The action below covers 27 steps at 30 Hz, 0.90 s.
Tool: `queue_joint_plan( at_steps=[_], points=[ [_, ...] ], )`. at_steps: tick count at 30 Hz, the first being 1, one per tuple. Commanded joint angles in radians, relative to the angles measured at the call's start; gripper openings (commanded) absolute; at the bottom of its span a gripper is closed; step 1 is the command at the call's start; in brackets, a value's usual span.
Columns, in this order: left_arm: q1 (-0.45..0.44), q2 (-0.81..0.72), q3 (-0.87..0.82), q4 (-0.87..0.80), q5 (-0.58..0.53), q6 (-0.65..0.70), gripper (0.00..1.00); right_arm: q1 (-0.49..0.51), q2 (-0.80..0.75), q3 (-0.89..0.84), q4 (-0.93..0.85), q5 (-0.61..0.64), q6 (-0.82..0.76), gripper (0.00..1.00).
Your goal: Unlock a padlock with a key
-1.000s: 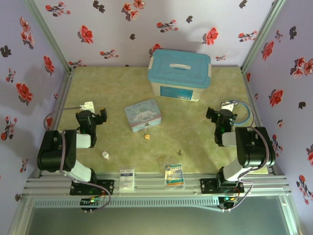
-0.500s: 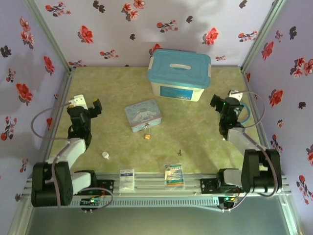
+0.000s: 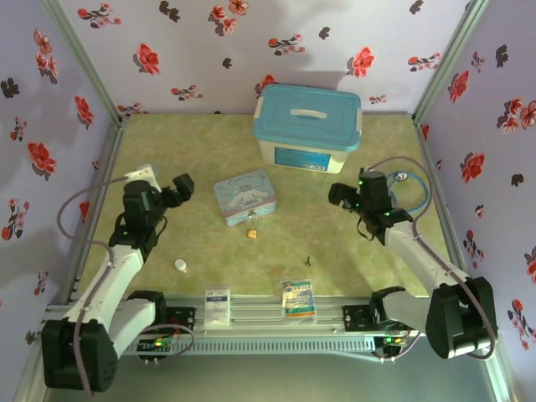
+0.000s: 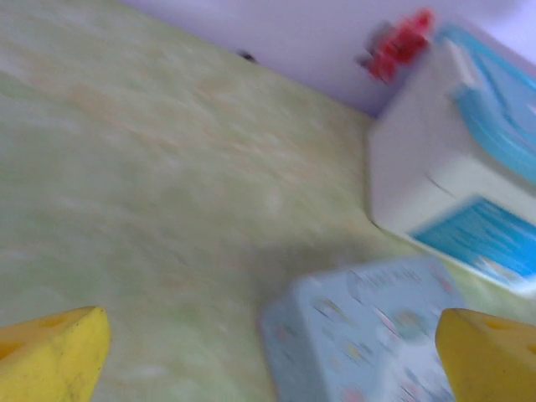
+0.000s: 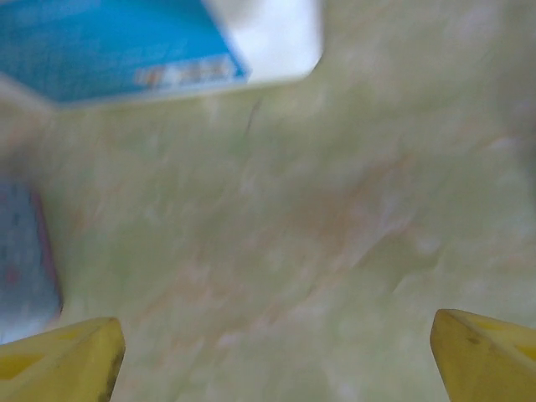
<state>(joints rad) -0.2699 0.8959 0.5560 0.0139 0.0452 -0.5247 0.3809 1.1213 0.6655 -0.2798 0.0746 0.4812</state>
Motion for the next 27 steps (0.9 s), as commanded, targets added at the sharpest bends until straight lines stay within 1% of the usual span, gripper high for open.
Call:
queue_joint_plan(
  at_steps=[1, 2, 4, 7, 10, 14, 16, 20, 24, 27],
  points=[
    [-0.155, -0.020, 0.053, -0.129, -0.007, -0.059, 1.00, 0.131, 0.001, 0.029, -0.205, 0.060, 0.133, 0.89],
    [-0.210, -0.013, 0.057, -0.142, -0.024, -0.069, 1.00, 0.179, 0.003, 0.027, -0.234, 0.080, 0.164, 0.86],
    [-0.300, -0.004, 0.061, -0.157, -0.058, -0.096, 1.00, 0.281, -0.003, 0.024, -0.287, 0.139, 0.221, 0.84],
    [-0.404, 0.004, 0.049, -0.141, -0.100, -0.153, 0.99, 0.397, -0.024, -0.001, -0.334, 0.176, 0.324, 0.81],
    [-0.487, 0.025, 0.034, -0.100, -0.111, -0.210, 0.97, 0.483, -0.042, -0.044, -0.324, 0.185, 0.429, 0.76],
    [-0.588, 0.079, 0.023, -0.031, -0.143, -0.267, 0.97, 0.562, -0.040, -0.099, -0.250, 0.185, 0.530, 0.64],
    [-0.622, 0.108, 0.014, 0.013, -0.151, -0.285, 0.97, 0.588, -0.031, -0.131, -0.197, 0.187, 0.570, 0.56],
    [-0.662, 0.168, 0.011, 0.067, -0.151, -0.305, 0.97, 0.629, 0.013, -0.149, -0.146, 0.204, 0.622, 0.46],
    [-0.674, 0.193, 0.013, 0.091, -0.152, -0.294, 0.97, 0.669, 0.042, -0.158, -0.132, 0.227, 0.659, 0.41],
    [-0.675, 0.201, 0.006, 0.113, -0.151, -0.294, 0.97, 0.680, 0.061, -0.181, -0.083, 0.216, 0.683, 0.38]
  ],
)
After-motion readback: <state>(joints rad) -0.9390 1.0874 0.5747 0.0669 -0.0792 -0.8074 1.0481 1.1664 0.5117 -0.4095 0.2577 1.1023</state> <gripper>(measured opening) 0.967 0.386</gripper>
